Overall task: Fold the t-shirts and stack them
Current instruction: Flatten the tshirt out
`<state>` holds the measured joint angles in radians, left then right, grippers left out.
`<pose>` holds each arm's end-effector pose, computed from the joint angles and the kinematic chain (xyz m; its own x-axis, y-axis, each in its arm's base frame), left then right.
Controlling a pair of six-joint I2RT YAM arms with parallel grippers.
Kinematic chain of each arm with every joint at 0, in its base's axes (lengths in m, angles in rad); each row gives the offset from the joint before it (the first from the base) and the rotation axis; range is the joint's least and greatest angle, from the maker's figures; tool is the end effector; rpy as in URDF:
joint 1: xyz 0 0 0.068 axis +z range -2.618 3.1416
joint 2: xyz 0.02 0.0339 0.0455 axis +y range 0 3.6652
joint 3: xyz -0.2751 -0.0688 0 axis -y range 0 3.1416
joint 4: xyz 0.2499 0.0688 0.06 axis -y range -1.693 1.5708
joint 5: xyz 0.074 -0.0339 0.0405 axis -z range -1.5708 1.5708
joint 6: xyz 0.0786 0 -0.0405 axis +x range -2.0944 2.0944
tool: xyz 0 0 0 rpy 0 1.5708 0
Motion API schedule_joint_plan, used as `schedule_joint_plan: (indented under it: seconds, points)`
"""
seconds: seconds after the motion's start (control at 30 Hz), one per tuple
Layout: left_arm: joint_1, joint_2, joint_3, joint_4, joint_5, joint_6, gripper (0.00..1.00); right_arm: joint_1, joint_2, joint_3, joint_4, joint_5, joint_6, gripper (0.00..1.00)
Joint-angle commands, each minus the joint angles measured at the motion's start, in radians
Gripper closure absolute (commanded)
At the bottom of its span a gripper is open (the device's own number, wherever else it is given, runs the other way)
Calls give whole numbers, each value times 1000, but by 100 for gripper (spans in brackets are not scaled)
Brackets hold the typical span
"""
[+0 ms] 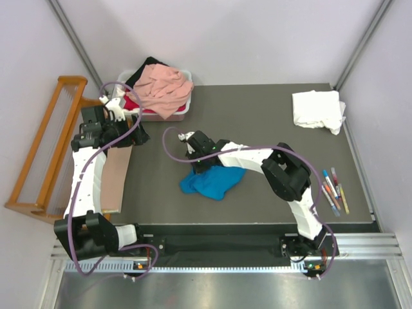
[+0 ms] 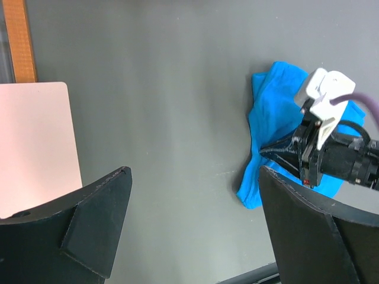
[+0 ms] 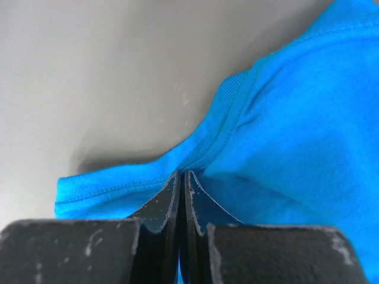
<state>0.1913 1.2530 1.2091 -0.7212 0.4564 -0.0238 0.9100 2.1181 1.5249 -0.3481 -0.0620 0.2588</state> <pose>0.2919 0.0212 0.3237 -0.6832 -0.1541 -0.7138 0.1252 0.9383 -0.3223 0.2991 0.3927 0.1352 -0.6870 -0.4675 -0.5563 -0.6564 0.7276 0.1991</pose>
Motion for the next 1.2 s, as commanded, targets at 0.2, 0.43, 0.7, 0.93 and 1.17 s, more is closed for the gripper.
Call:
schedule_joint_plan:
  seconds: [0.2,0.43,0.7,0.93,1.17]
  points:
    - [7,57,-11,75,24,7,8,96,-277,348,-230,131,-92,100]
    - [4,74,0,81,47,1,8,47,-565,129,-224,254,-98,100]
    - [-13,82,30,68,76,-14,8,-19,-908,-205,-236,341,16,100]
    - [-194,95,112,-51,85,17,8,-62,-1040,-336,-327,476,71,100]
    - [-621,172,121,-138,-154,110,15,-115,-1061,-364,-347,493,80,100]
